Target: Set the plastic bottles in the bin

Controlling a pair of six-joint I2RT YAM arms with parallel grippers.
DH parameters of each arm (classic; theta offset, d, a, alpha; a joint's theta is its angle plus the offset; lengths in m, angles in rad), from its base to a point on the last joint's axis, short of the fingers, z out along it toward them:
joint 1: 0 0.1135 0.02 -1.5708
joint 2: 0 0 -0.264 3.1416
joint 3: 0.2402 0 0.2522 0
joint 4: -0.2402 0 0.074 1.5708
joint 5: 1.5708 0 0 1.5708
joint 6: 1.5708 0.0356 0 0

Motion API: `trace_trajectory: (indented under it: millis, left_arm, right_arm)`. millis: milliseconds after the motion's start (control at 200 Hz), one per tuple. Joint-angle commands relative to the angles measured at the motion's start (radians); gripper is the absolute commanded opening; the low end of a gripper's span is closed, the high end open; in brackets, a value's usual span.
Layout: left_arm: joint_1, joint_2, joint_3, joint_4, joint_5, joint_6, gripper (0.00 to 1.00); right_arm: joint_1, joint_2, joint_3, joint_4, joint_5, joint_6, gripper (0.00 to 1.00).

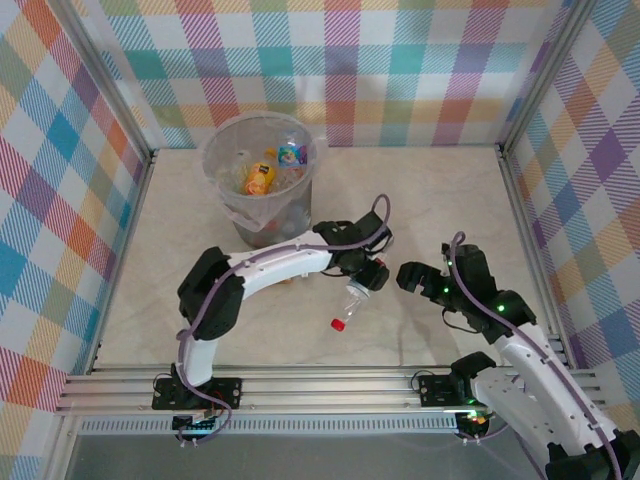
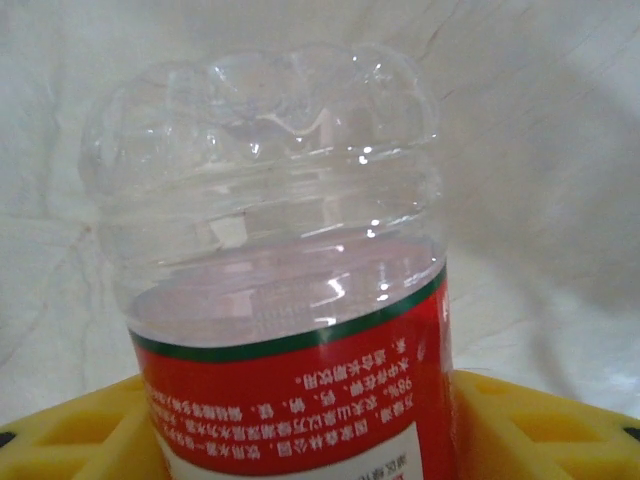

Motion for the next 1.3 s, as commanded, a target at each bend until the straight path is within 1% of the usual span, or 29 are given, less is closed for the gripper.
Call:
trace_trajectory:
  millis: [0, 315, 420, 570, 655, 820, 895, 985, 1125, 1295]
  left_arm:
    - [0.023, -0.098, 0.040, 0.029, 0.081, -0.006, 0.59]
    - [0.086, -0.231, 0.140, 0.003, 0.188, -0.023, 0.59]
    - [0.117, -0.260, 0.207, -0.027, 0.198, -0.023, 0.59]
    - [0.188, -0.265, 0.326, -0.082, 0.239, -0.033, 0.59]
    - [0.229, -0.264, 0.379, -0.101, 0.255, -0.034, 0.60]
    - [0.318, -0.267, 0.441, -0.115, 0.283, -0.042, 0.60]
    - [0.366, -0.265, 0.462, -0.109, 0.300, -0.052, 0.60]
    - [0.425, -0.245, 0.508, -0.113, 0.322, -0.062, 0.60]
    - [0.506, -0.212, 0.565, -0.109, 0.337, -0.072, 0.60]
    - [0.596, -0.197, 0.568, -0.060, 0.373, -0.109, 0.60]
  right_arm:
    - [-0.004, -0.028, 0.004, 0.066, -0.076, -0.024, 1.00]
    - [-0.002, -0.072, 0.008, 0.146, -0.192, -0.058, 1.00]
    - [-0.002, -0.073, 0.016, 0.192, -0.246, -0.067, 1.00]
    - [-0.004, -0.059, 0.039, 0.308, -0.356, -0.047, 1.00]
    - [-0.003, -0.048, 0.065, 0.349, -0.381, -0.035, 1.00]
    - [-0.001, -0.006, 0.140, 0.365, -0.411, -0.038, 1.00]
    - [0.019, 0.008, 0.158, 0.381, -0.398, -0.037, 1.00]
    - [0.073, 0.037, 0.184, 0.380, -0.337, -0.059, 1.00]
    - [0.189, 0.111, 0.233, 0.393, -0.243, -0.104, 1.00]
    - [0.336, 0.224, 0.301, 0.406, -0.129, -0.167, 1.00]
